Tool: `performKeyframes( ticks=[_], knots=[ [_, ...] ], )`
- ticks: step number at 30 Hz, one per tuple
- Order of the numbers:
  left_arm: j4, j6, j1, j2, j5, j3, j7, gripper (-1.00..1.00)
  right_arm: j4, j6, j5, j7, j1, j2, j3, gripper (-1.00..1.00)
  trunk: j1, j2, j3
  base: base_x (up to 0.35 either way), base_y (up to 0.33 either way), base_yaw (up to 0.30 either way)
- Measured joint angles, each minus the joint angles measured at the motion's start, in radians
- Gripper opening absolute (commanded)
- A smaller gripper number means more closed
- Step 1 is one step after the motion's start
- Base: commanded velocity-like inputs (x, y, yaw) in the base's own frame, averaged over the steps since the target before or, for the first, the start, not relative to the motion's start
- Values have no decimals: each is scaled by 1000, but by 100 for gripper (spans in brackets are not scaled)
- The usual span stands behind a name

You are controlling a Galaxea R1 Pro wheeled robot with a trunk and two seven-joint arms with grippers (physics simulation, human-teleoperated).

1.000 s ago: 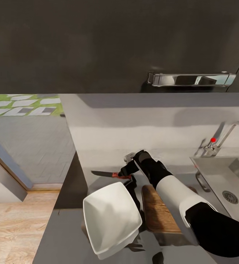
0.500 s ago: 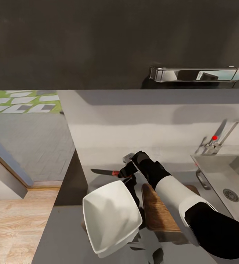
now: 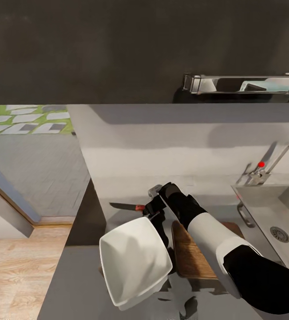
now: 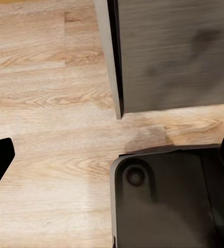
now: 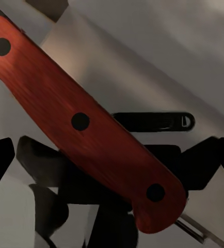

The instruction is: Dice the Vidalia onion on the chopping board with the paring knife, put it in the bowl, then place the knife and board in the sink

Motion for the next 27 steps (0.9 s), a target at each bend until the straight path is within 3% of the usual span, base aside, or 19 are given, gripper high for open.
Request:
performKeyframes(
  ticks=[27],
  knots=[
    [0, 0, 0, 0, 0, 0, 0, 100, -7, -39, 3, 1, 0, 2, 0, 100, 0, 0, -10, 0, 0, 0]
  ],
)
